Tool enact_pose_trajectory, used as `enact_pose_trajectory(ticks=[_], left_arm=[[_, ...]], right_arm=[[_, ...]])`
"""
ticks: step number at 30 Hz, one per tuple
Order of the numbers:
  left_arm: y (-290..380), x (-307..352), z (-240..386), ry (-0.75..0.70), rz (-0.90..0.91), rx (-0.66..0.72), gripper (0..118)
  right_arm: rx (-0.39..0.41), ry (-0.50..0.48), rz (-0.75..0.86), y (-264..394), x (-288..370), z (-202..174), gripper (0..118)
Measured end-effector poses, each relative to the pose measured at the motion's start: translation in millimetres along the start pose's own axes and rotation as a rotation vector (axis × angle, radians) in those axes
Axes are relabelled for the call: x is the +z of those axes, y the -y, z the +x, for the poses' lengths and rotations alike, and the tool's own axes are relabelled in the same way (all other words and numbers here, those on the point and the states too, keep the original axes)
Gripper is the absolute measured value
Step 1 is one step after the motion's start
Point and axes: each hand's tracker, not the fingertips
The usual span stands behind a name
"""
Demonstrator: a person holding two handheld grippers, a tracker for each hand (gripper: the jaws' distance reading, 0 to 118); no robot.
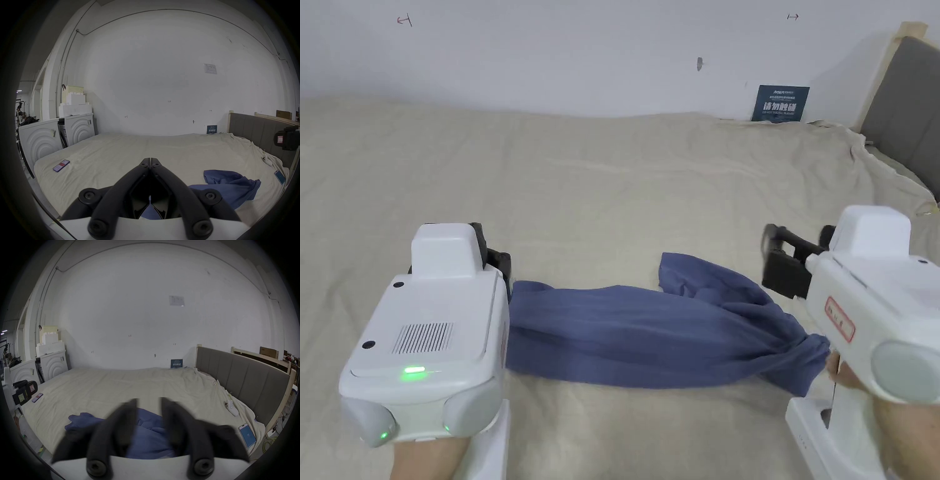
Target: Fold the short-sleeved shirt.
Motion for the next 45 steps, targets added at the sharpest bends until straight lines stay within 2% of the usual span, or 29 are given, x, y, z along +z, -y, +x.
enact_pose_trajectory(ticks=[1, 3, 7, 10, 17, 23, 26, 27, 30, 32, 34, 35, 36, 39, 41, 42, 45], left_arm=[[-0.3, -0.2, 0.1, 0.001, 0.0, 0.002, 0], [-0.6, -2.0, 0.4, 0.002, -0.001, 0.002, 0], [-1.8, -6.5, 0.3, 0.006, -0.009, 0.003, 0], [-2.6, -10.3, 0.1, 0.007, -0.009, 0.008, 0], [-1.8, -27.8, 3.3, 0.009, -0.024, 0.016, 0], [4.7, -49.9, 5.3, 0.003, -0.052, 0.032, 0], [9.8, -59.8, 7.5, -0.001, -0.071, 0.032, 0], [12.3, -63.6, 7.7, -0.002, -0.078, 0.033, 0], [16.7, -70.8, 9.2, 0.001, -0.095, 0.042, 0], [19.2, -74.2, 11.0, 0.003, -0.101, 0.041, 0], [21.1, -76.3, 12.6, 0.005, -0.107, 0.039, 0], [22.6, -78.0, 12.7, 0.006, -0.112, 0.038, 0], [23.1, -79.0, 12.9, 0.007, -0.117, 0.04, 0], [21.3, -83.8, 11.2, 0.024, -0.138, 0.057, 0], [17.2, -92.8, 6.4, 0.041, -0.18, 0.089, 14], [14.4, -99.4, 2.2, 0.061, -0.205, 0.116, 36], [3.2, -128.2, -10.6, 0.104, -0.301, 0.15, 118]], right_arm=[[0.009, -0.005, -0.048, -5.4, -8.0, 3.3, 93], [-0.008, -0.01, -0.068, -15.8, -26.1, 10.4, 113], [0.004, -0.008, -0.209, -36.0, -73.1, 21.2, 114], [0.055, -0.016, -0.348, -40.6, -121.5, 27.0, 114], [0.078, 0.014, -0.744, 1.2, -242.5, 42.1, 114], [0.092, 0.058, -0.861, 40.1, -301.0, 47.9, 113], [0.058, 0.077, -0.909, 54.3, -316.0, 55.2, 106], [0.049, 0.08, -0.918, 57.9, -319.7, 57.0, 98], [0.047, 0.094, -0.934, 69.3, -325.0, 62.6, 65], [0.047, 0.089, -0.953, 75.4, -326.5, 64.1, 49], [0.017, 0.084, -0.95, 78.6, -324.6, 67.9, 8], [-0.017, 0.092, -0.927, 78.6, -323.3, 68.2, 2], [-0.029, 0.118, -0.908, 77.5, -322.3, 69.2, 2], [-0.036, 0.093, -0.902, 72.8, -315.5, 70.6, 2], [-0.027, 0.089, -0.874, 67.1, -309.3, 68.7, 2], [-0.025, 0.087, -0.862, 64.4, -308.3, 71.8, 2], [-0.031, 0.083, -0.813, 53.4, -297.4, 70.3, 2]])
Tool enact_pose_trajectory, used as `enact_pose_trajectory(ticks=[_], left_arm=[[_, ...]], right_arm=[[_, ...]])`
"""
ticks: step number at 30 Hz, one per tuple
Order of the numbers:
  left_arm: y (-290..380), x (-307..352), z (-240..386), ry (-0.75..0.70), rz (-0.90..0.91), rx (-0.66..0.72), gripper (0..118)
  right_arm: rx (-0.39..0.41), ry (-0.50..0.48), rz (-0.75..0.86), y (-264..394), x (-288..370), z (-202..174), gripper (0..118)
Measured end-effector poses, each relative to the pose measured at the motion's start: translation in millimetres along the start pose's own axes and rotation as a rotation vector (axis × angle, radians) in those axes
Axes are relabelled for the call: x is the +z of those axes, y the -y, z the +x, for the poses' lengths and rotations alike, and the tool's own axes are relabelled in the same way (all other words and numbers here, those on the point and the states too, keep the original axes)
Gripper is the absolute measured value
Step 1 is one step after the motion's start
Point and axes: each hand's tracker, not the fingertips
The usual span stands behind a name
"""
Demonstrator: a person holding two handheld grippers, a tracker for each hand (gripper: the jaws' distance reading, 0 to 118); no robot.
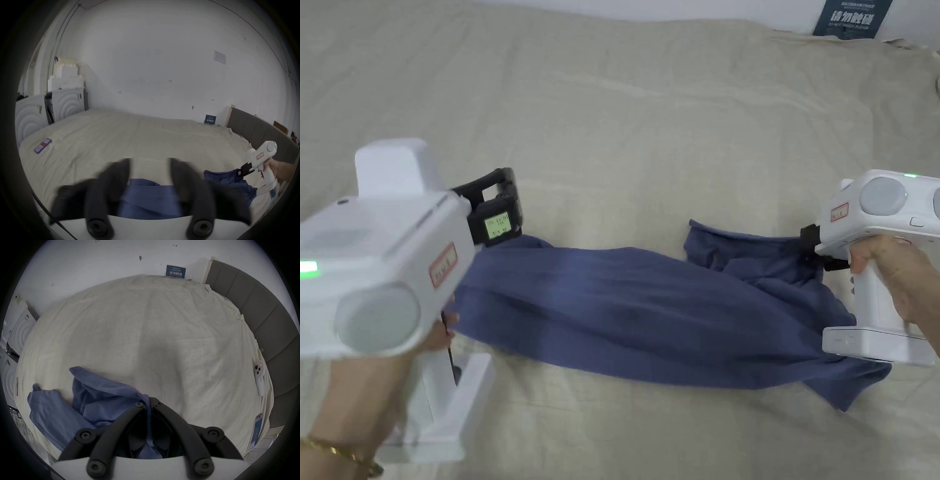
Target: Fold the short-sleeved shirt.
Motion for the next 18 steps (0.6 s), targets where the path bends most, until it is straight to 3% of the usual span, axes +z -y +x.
enact_pose_trajectory(ticks=[9, 18], left_arm=[[-44.1, -93.0, -23.9, 0.006, -0.327, 0.0, 118], [-4.6, -176.6, -56.4, -0.128, -0.693, -0.142, 118]], right_arm=[[-0.021, -0.04, 0.089, -2.1, 36.4, 0.4, 2], [-0.012, -0.045, 0.103, 5.3, 38.1, 1.2, 2]])
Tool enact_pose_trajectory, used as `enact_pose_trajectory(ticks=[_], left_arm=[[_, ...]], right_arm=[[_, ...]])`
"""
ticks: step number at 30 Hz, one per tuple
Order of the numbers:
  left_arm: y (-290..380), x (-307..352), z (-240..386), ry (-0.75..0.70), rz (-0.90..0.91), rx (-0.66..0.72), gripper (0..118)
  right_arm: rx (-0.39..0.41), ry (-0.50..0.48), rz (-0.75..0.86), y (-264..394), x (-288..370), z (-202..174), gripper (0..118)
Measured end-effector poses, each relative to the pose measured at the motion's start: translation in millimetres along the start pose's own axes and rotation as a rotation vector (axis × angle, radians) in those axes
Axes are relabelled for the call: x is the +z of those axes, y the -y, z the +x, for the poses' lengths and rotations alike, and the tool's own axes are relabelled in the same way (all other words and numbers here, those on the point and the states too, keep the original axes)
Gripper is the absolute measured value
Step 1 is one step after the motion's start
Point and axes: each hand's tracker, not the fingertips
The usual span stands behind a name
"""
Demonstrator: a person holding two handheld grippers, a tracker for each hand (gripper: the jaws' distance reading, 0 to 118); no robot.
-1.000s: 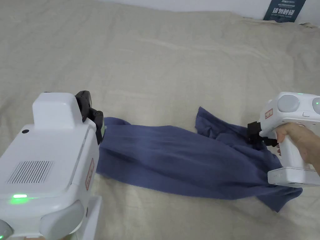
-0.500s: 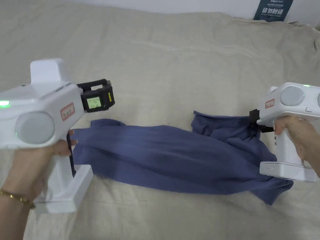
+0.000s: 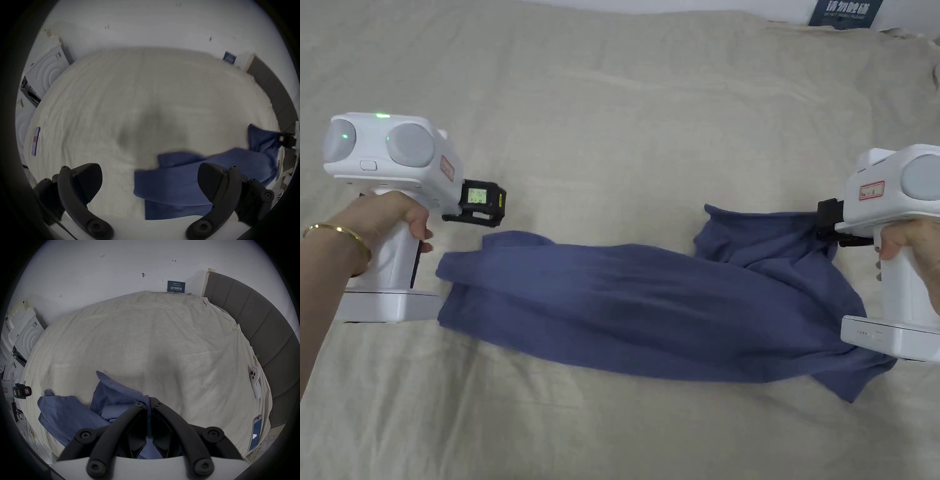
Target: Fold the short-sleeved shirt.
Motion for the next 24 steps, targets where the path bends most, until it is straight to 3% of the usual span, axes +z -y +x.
enact_pose_trajectory(ticks=[3, 8, 11, 13, 15, 18, 24], left_arm=[[0.5, -20.3, -2.0, -0.052, -0.025, 0.005, 118], [8.4, -45.6, -14.8, -0.089, -0.124, 0.012, 99], [16.5, -52.4, -15.9, -0.081, -0.134, 0.033, 71], [21.0, -52.9, -19.1, -0.03, -0.16, 0.061, 46], [24.2, -53.3, -15.8, 0.002, -0.148, 0.083, 35], [23.4, -53.7, -10.4, -0.032, -0.144, 0.008, 1], [29.6, -41.9, -2.4, -0.068, -0.099, -0.011, 0]], right_arm=[[0.001, 0.004, -0.004, 3.8, -3.3, 0.1, 2], [-0.003, 0.009, -0.022, 9.4, -11.9, 4.0, 2], [-0.006, 0.012, -0.029, 10.8, -16.0, 4.7, 2], [-0.003, 0.02, -0.032, 11.6, -18.1, 4.3, 2], [-0.007, 0.023, -0.033, 12.1, -19.6, 4.0, 2], [-0.01, 0.027, -0.037, 13.7, -21.0, 2.9, 2], [-0.002, 0.033, -0.032, 15.0, -17.0, 0.5, 2]])
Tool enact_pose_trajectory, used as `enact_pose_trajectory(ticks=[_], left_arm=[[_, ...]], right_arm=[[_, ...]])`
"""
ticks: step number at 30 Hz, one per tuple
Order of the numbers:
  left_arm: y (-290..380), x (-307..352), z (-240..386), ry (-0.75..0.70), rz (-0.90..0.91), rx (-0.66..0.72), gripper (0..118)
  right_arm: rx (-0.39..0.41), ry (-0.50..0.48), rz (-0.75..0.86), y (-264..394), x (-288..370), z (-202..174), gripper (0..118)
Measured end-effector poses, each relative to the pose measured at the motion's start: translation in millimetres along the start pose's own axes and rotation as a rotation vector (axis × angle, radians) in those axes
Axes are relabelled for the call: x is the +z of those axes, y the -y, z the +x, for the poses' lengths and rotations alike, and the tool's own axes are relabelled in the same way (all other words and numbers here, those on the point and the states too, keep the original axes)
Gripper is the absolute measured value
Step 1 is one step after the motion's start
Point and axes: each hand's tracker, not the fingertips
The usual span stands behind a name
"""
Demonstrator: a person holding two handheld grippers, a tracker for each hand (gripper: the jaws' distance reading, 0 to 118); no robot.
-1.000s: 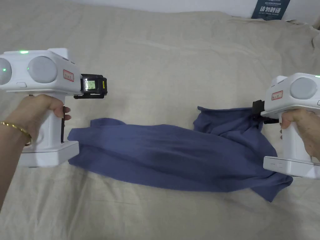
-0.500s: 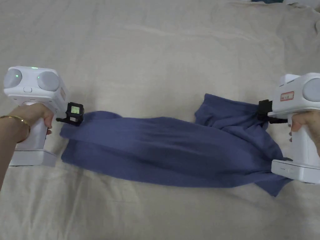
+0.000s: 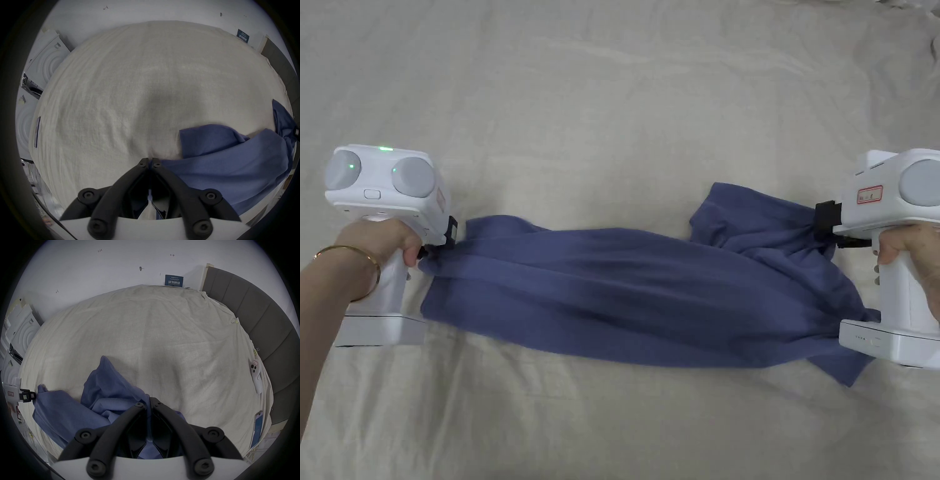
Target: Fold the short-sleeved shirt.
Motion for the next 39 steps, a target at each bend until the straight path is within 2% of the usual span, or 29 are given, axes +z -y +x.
enact_pose_trajectory(ticks=[6, 10, 15, 20, 25, 30, 35, 39], left_arm=[[1.3, 57.9, -24.9, 0.111, 0.224, 0.153, 0], [-6.0, 105.3, -38.2, 0.16, 0.337, 0.228, 0], [-13.5, 174.5, -55.4, 0.099, 0.489, 0.208, 0], [-8.1, 236.7, -83.4, 0.055, 0.61, 0.256, 0], [11.0, 294.2, -91.9, 0.059, 0.72, 0.265, 0], [19.7, 358.4, -85.0, -0.004, 0.856, 0.213, 0], [-3.9, 408.2, -89.3, -0.073, 0.922, 0.179, 0], [-29.4, 436.2, -81.9, -0.157, 0.945, 0.172, 0]], right_arm=[[-0.016, -0.006, 0.045, -7.8, 28.1, 2.9, 2], [-0.046, -0.016, 0.134, -17.5, 65.3, 5.5, 2], [-0.058, -0.017, 0.285, -30.5, 137.0, 15.7, 1], [-0.096, -0.003, 0.388, -35.3, 210.2, 41.7, 1], [-0.157, -0.067, 0.495, -31.5, 278.1, 57.9, 1], [-0.093, -0.05, 0.596, -42.2, 336.5, 57.6, 1], [-0.085, -0.031, 0.687, -63.4, 385.1, 45.4, 1], [-0.038, 0.045, 0.746, -104.3, 403.0, 34.4, 1]])
